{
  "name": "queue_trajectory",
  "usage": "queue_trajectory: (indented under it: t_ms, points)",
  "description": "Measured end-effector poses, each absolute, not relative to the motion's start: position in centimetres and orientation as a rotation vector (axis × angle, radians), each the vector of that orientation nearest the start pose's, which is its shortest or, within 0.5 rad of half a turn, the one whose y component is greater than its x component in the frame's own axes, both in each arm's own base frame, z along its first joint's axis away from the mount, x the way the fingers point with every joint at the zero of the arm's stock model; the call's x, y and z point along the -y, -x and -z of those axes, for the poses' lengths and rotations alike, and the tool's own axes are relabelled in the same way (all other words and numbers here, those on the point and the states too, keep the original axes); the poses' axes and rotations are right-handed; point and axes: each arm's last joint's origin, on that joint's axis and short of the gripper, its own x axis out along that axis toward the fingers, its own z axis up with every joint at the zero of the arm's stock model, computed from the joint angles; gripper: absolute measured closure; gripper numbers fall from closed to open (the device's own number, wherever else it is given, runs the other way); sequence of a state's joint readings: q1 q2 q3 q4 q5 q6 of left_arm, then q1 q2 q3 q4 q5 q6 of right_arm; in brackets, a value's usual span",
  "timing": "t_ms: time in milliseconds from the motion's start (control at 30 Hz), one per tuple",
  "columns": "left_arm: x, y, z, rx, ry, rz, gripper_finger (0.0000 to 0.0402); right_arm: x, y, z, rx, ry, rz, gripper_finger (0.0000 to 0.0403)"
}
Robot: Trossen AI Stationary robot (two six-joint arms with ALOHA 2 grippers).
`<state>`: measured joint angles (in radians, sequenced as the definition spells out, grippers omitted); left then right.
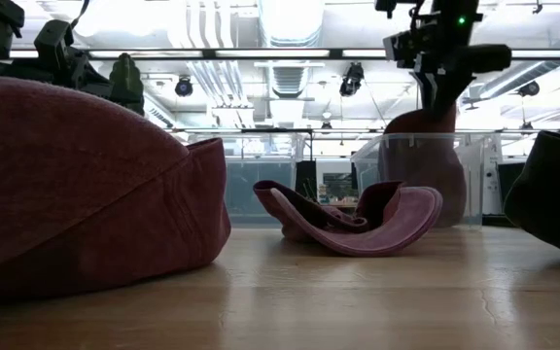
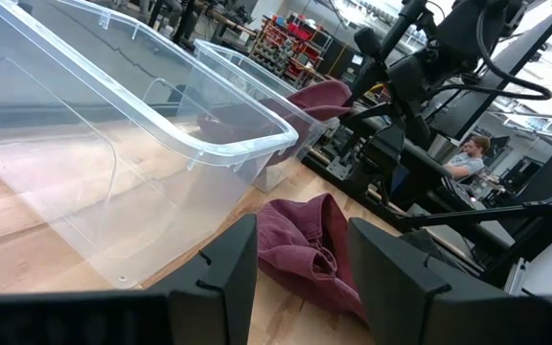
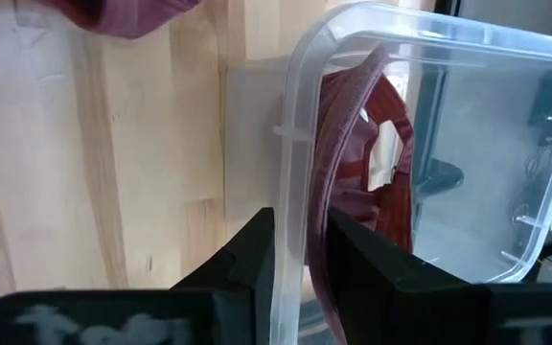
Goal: Pick & Place hat
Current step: Put the right red cap into the right transparent bin
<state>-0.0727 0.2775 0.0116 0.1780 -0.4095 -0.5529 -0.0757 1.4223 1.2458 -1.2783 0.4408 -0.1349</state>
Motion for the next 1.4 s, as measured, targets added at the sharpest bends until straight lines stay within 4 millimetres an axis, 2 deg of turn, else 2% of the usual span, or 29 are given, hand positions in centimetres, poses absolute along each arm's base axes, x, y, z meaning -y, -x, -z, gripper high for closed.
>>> queue_trajectory:
  t_ms: [200,533,700,900,1067,1400]
  points:
    - [-0.3,-11.3,-16.1,0.009,0.526,-0.351,0.0246,3.1,-24.2,-28.4,-1.473,0.376,0.329,0.0328]
    - [-0.3,-11.3,-16.1,0.010,0.526,-0.352,0.0246,3.1,-24.2,-29.1,-1.449,0.374,0.337,0.0388]
    - [-0.3,-11.3,-16.1,0.009,0.526,-0.351,0.0246,3.3,-24.2,-29.5,-1.438,0.431,0.412,0.0389]
    - [-0.3,-11.3,-16.1,0.010,0.527,-0.351,0.0246,3.6,-24.3,-31.1,-1.403,0.571,0.533,0.0390]
    - [-0.3,-11.3,-16.1,0.010,0.526,-0.351,0.0246,3.2,-24.5,-32.1,-1.361,0.604,0.560,0.0391]
    - [-0.3,-11.3,-16.1,0.010,0.526,-0.351,0.0246,2.9,-24.3,-29.8,-1.399,0.540,0.558,0.0391]
